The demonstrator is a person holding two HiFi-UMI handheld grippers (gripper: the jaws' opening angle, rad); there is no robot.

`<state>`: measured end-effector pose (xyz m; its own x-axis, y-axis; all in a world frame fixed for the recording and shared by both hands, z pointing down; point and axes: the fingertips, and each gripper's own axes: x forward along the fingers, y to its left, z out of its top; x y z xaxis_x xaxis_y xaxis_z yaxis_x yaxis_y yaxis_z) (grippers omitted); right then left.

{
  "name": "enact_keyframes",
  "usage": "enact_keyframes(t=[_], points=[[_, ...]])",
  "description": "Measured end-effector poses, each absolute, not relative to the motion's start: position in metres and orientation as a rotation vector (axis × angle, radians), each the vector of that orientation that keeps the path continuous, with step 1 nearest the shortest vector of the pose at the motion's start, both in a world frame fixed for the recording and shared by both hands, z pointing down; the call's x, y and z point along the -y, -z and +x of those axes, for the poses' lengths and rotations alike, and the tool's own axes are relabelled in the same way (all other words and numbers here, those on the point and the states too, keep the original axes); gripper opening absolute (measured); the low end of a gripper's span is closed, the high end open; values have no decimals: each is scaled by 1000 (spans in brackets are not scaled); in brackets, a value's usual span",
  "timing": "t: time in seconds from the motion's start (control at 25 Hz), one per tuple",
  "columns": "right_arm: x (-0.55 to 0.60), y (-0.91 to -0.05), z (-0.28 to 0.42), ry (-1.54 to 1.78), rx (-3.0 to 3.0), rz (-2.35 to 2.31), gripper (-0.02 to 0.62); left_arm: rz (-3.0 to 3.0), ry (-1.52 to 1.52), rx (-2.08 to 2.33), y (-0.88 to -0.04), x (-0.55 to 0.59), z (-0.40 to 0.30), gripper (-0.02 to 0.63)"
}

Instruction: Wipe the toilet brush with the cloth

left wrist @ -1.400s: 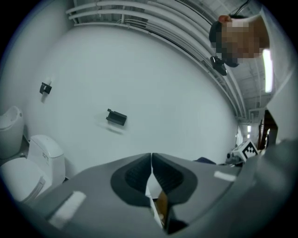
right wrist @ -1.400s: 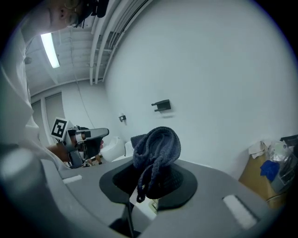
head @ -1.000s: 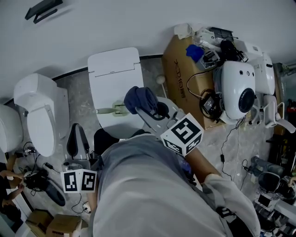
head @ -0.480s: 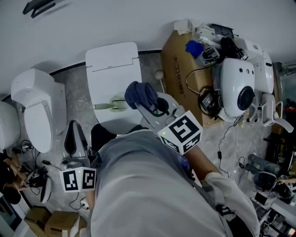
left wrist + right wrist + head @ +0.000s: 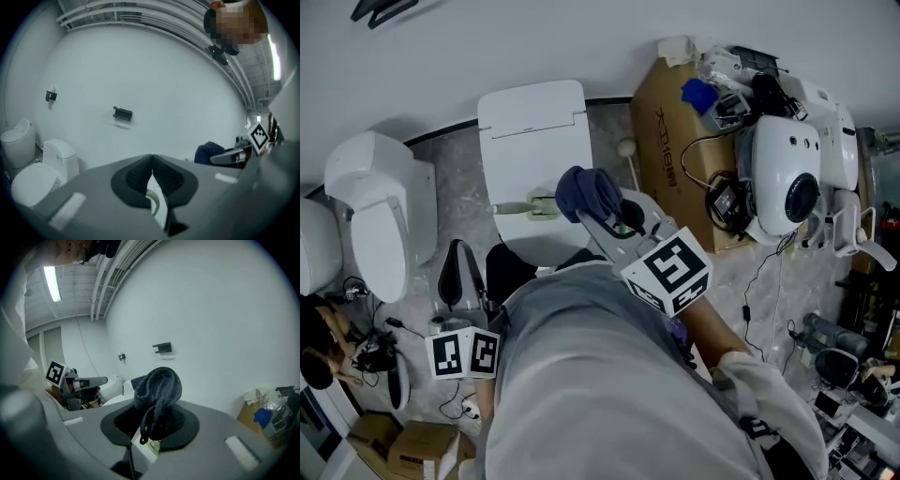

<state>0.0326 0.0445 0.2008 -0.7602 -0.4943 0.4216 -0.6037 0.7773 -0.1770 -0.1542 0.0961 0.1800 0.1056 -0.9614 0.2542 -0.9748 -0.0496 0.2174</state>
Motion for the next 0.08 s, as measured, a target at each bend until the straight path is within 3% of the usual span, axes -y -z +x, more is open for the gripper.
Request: enact_keyframes(t=[0.08], points=[[-47, -203, 35, -449, 2612, 859, 81, 2060, -73, 1886, -184, -96, -152, 0]])
